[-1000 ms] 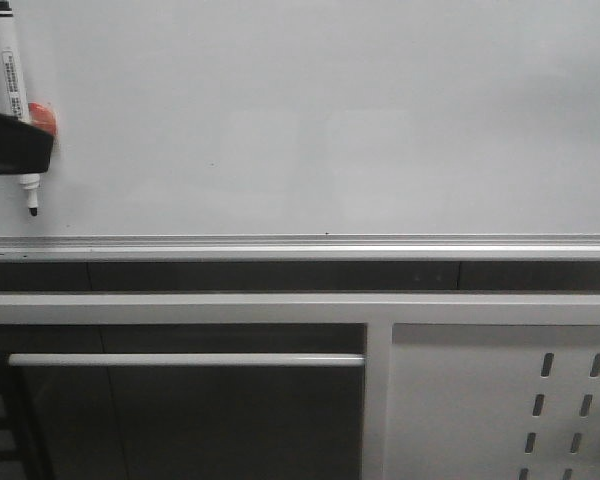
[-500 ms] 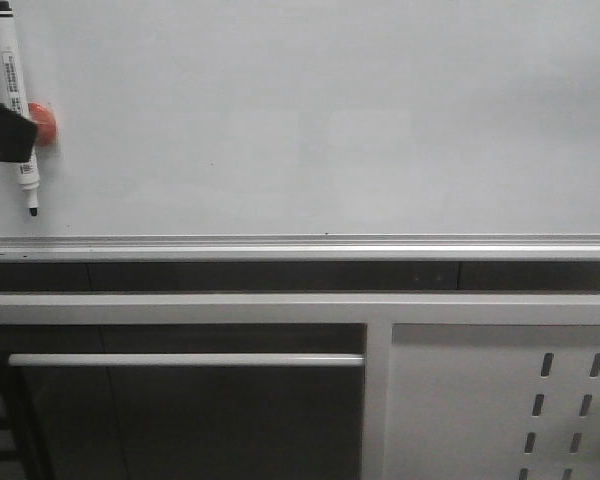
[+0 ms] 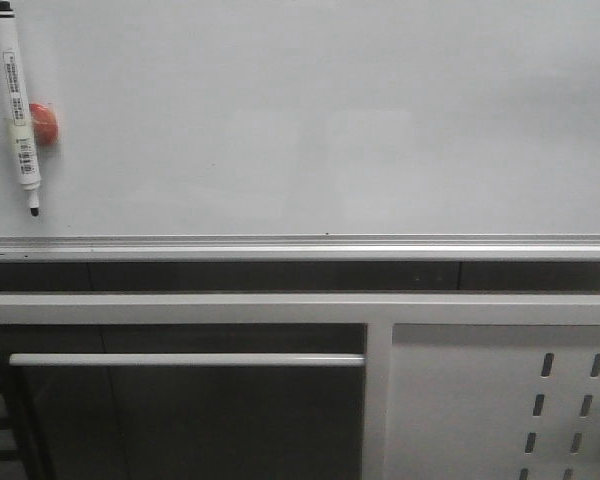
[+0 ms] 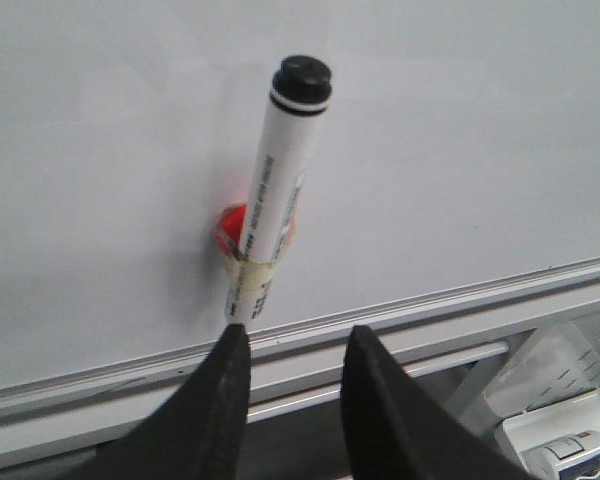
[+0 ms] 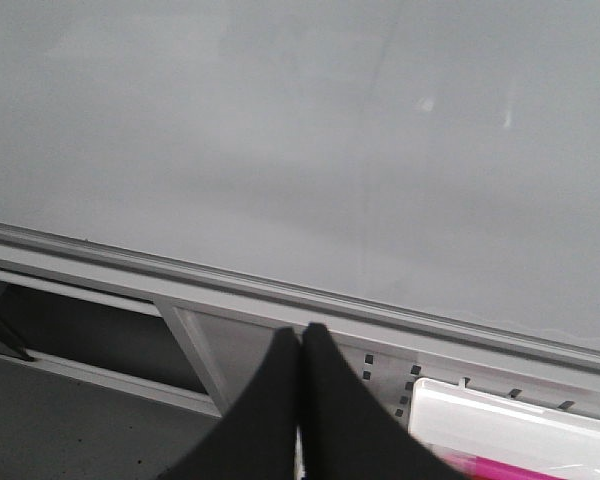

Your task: Write number 1 on whiteboard

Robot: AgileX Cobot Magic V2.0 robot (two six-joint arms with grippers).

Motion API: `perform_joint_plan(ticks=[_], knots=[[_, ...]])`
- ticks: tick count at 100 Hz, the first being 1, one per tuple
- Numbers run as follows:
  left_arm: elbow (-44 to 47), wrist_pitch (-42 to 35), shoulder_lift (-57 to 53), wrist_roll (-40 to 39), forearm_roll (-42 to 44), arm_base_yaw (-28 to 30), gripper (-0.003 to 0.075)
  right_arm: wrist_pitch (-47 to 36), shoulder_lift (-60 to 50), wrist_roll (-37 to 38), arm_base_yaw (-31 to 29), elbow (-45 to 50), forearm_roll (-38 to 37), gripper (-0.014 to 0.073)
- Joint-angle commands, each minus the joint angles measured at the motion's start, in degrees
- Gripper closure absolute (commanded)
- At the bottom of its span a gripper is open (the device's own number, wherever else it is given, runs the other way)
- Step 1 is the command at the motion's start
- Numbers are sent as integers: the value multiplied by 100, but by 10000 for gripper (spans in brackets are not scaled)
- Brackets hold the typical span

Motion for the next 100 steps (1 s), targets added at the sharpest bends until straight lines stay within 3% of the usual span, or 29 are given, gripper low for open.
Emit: perform_joint_plan(ticks=[1,10,26,35,61,76,100], knots=[[64,-899,-111,-1279,846,-404,529,-359,54,-55,9,-148,-22,655],[439,-1760,-111,-1869,1192,-833,529,-359,54,-55,9,-148,-22,655],[1097,-3738,-97,-1869,1252,-1597,529,-359,54,-55,9,-148,-22,655],[1294,-4421,-3,-1858,1302,-1866,529,-359,54,-55,9,-148,-22,655],[1356,-4814,681,-1845,1478,-1922,528,-359,54,-55,9,-148,-22,655],[1554,-5490,818,-1866,1478,-1937,521,-359,54,-55,9,-148,-22,655],[1705,-5808,1197,-2012,1686,-1937,318,-359,54,-55,9,-148,-22,655]])
